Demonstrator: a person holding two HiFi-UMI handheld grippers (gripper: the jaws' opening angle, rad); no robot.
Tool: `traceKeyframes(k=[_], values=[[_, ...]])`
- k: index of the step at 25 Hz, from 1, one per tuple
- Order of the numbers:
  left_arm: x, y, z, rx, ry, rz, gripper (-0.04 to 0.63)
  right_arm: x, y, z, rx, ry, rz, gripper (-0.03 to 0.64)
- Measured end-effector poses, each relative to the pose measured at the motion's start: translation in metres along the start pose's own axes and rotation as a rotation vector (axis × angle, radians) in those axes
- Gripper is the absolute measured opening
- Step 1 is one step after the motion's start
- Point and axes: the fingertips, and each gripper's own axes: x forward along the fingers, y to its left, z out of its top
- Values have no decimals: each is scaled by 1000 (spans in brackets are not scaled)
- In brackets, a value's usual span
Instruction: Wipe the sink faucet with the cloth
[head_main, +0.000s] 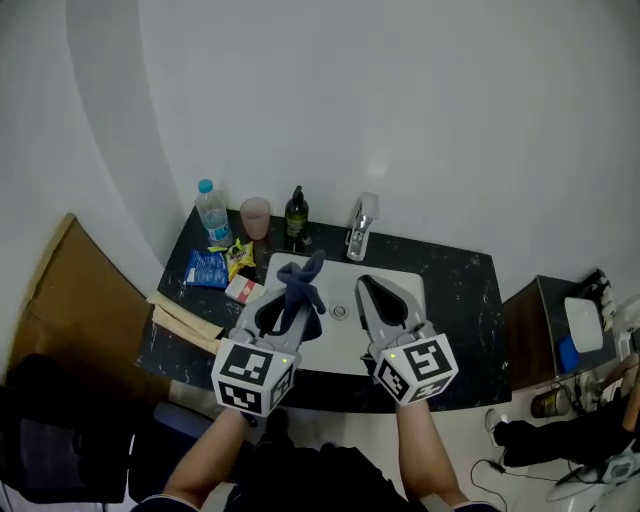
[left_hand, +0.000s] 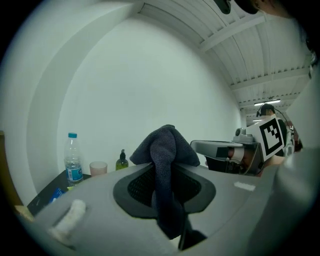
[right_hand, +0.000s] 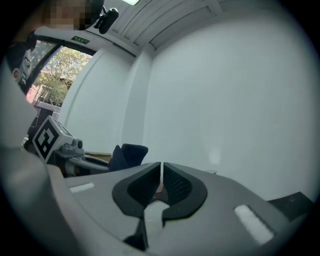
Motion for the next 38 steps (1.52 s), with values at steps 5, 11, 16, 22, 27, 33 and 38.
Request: traceKeyframes(k=[5, 11, 16, 22, 27, 33, 38], values=[[33, 14, -1, -2, 28, -122, 77, 19, -17, -12, -8, 69, -119, 18], [60, 22, -11, -15, 60, -171, 75, 27, -37, -37, 0, 128, -172, 42], [86, 21, -18, -9, 93, -170, 75, 35, -62, -65, 37, 180, -176, 66], [118, 34, -35, -2, 138, -158, 75, 67, -89, -100, 73, 253, -193, 181], [151, 49, -44, 18, 164, -176, 77, 92, -104, -131, 88, 320, -196, 232], [198, 55, -52, 16, 191, -258, 77, 95, -111, -139, 77, 321, -180, 202], [245, 54, -63, -33, 221, -317, 75, 92, -111, -138, 67, 327, -163, 201]])
